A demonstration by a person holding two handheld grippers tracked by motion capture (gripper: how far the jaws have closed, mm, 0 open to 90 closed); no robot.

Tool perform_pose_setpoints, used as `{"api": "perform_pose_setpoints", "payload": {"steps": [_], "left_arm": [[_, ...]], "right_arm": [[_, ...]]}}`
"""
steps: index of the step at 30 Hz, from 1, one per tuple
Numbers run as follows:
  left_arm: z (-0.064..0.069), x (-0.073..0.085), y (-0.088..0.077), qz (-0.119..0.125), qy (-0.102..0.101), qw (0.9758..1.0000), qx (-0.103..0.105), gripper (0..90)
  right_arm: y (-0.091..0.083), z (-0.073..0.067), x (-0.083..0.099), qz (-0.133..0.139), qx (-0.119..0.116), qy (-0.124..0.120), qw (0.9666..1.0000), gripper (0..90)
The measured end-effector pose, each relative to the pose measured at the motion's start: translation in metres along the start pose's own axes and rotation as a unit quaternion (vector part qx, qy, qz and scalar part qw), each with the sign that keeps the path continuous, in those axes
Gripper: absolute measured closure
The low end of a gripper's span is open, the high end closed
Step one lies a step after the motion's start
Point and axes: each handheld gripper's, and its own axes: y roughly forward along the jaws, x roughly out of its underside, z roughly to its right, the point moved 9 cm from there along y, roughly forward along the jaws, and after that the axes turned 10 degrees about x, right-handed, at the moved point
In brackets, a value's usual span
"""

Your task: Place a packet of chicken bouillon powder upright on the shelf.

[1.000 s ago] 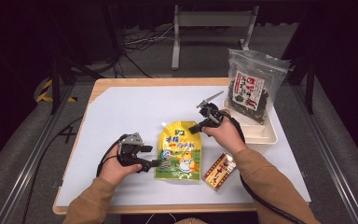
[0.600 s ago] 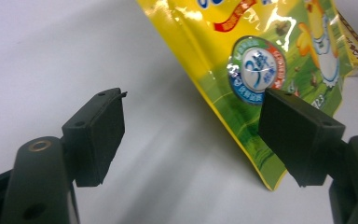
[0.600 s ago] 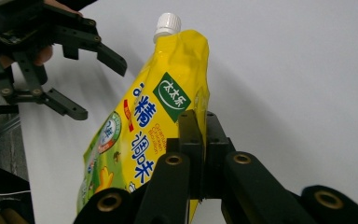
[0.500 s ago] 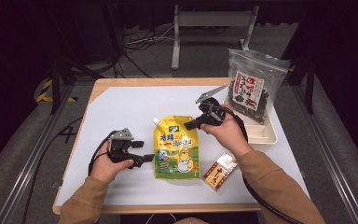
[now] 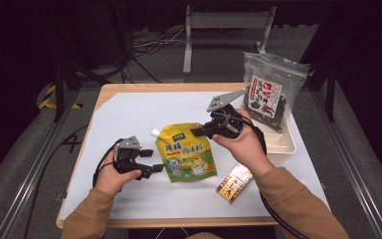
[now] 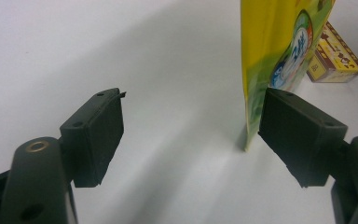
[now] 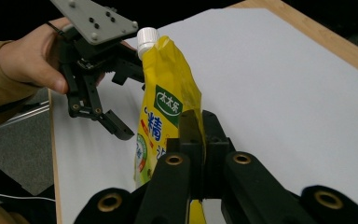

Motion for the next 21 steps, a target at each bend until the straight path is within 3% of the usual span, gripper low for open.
{"api": "perform_pose_setpoints", "payload": {"steps": [11,21], "left_arm": [[-0.001,0.000,-0.001,0.001,0.002,1.0000,-0.002,23.2],[-0.003,-0.001,-0.005,0.009,-0.001,0.9999,-0.005,23.3]], "right_arm": [[-0.017,-0.009,-0.014,0.037,0.023,-0.055,0.9975,90.0],[-0.039,-0.006,-0.021,0.069,0.027,-0.058,0.9956,90.0]]}}
